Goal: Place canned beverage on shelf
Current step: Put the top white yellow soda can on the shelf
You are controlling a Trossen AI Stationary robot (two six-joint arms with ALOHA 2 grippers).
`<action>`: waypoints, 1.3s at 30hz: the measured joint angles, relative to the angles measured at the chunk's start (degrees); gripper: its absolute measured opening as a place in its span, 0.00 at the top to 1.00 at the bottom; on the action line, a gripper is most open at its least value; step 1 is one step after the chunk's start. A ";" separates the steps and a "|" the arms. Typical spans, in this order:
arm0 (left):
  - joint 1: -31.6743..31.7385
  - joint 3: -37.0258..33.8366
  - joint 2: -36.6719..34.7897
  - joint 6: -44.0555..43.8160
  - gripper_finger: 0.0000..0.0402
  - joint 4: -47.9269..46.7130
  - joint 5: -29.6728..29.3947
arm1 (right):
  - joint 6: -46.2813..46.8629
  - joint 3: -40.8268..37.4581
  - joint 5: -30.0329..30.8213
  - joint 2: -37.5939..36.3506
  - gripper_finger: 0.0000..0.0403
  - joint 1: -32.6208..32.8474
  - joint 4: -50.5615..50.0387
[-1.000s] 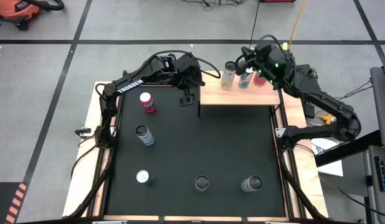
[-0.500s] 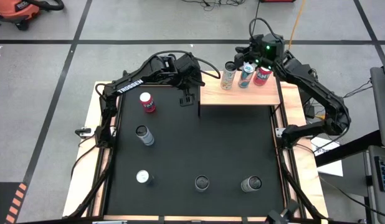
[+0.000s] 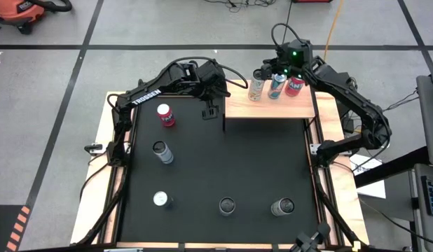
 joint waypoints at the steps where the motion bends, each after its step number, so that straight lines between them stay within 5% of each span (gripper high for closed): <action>1: 0.00 0.00 0.00 0.00 0.11 0.02 0.00 | -0.31 0.00 0.04 0.00 1.00 0.00 -0.47; 39: -0.01 0.00 0.00 -1.44 0.11 0.10 0.87 | -2.46 -0.02 -3.00 -0.78 1.00 0.13 -9.39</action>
